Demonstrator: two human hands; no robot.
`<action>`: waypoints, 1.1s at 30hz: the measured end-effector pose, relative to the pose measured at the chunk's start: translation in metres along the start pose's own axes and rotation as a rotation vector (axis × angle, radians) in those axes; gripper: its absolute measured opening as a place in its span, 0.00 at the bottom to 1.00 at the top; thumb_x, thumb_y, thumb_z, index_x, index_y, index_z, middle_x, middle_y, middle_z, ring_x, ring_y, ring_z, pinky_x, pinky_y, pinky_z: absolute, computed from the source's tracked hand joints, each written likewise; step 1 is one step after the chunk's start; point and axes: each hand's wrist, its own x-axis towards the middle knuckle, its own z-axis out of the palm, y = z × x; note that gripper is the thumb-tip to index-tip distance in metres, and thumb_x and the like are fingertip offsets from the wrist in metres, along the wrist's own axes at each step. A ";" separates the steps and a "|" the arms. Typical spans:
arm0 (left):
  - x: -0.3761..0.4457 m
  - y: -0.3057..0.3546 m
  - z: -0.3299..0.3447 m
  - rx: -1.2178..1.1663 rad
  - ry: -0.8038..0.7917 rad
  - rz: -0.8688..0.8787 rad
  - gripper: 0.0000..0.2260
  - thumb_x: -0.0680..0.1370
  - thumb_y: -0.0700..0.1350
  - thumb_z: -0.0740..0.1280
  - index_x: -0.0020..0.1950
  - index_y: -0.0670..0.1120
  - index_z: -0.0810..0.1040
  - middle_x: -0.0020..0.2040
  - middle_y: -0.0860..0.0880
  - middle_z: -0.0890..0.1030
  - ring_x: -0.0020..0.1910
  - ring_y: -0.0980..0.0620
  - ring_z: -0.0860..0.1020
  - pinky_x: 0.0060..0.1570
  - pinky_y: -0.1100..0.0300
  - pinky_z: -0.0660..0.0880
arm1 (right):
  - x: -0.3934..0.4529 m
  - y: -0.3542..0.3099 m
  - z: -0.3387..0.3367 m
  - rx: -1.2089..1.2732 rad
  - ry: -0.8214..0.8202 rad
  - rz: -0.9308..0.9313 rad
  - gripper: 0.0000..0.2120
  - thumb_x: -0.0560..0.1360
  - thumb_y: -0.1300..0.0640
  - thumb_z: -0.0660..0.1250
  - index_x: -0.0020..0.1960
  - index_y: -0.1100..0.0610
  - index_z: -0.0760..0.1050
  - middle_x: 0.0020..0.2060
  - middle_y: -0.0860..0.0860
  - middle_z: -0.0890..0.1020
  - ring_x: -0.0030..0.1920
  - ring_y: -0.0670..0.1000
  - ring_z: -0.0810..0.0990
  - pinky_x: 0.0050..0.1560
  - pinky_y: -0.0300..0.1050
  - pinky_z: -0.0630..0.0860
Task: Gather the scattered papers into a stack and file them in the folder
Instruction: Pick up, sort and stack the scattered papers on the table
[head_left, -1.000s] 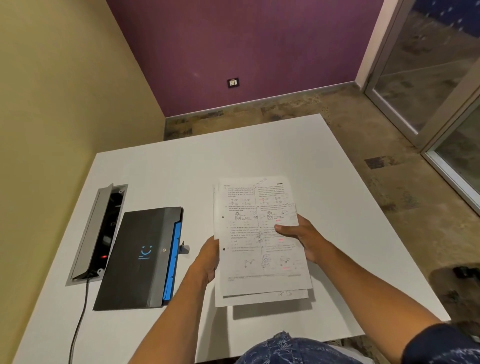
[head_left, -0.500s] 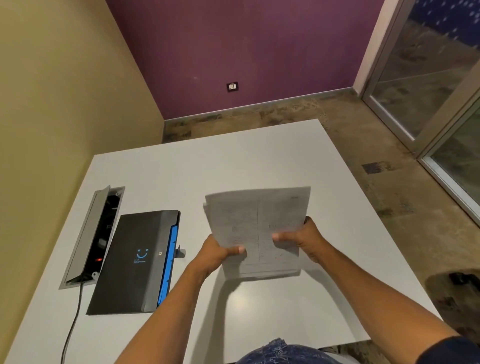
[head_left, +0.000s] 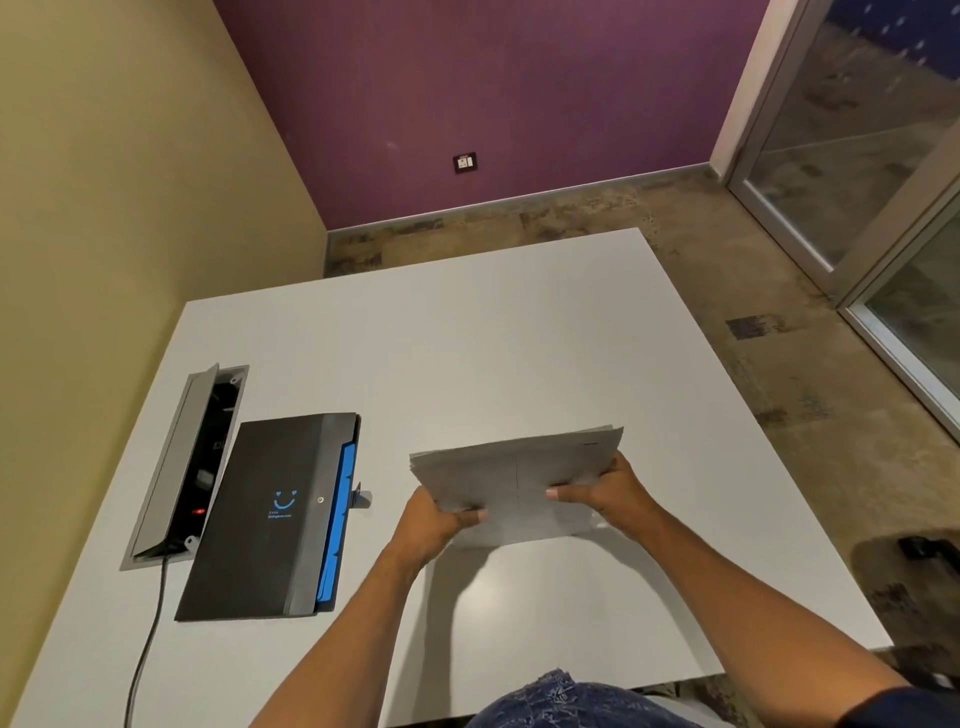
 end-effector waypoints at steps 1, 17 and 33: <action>0.001 -0.001 -0.001 0.006 -0.004 -0.009 0.22 0.68 0.38 0.82 0.57 0.54 0.80 0.53 0.53 0.87 0.53 0.55 0.85 0.55 0.56 0.82 | 0.002 0.003 -0.001 -0.005 0.000 0.025 0.30 0.56 0.61 0.88 0.55 0.54 0.82 0.49 0.49 0.88 0.52 0.50 0.87 0.55 0.48 0.83; 0.015 -0.016 0.016 -0.067 0.108 -0.246 0.13 0.82 0.43 0.67 0.66 0.48 0.79 0.63 0.49 0.83 0.61 0.47 0.81 0.67 0.47 0.76 | 0.014 0.020 0.024 0.013 0.135 -0.013 0.21 0.77 0.62 0.74 0.68 0.54 0.75 0.57 0.46 0.84 0.55 0.45 0.84 0.58 0.44 0.81; 0.026 -0.042 0.023 0.178 0.104 -0.376 0.08 0.75 0.38 0.71 0.54 0.43 0.80 0.49 0.46 0.85 0.48 0.45 0.84 0.53 0.51 0.82 | 0.038 0.062 0.014 -0.478 0.248 0.181 0.17 0.78 0.63 0.69 0.66 0.60 0.75 0.61 0.55 0.82 0.53 0.52 0.79 0.51 0.43 0.74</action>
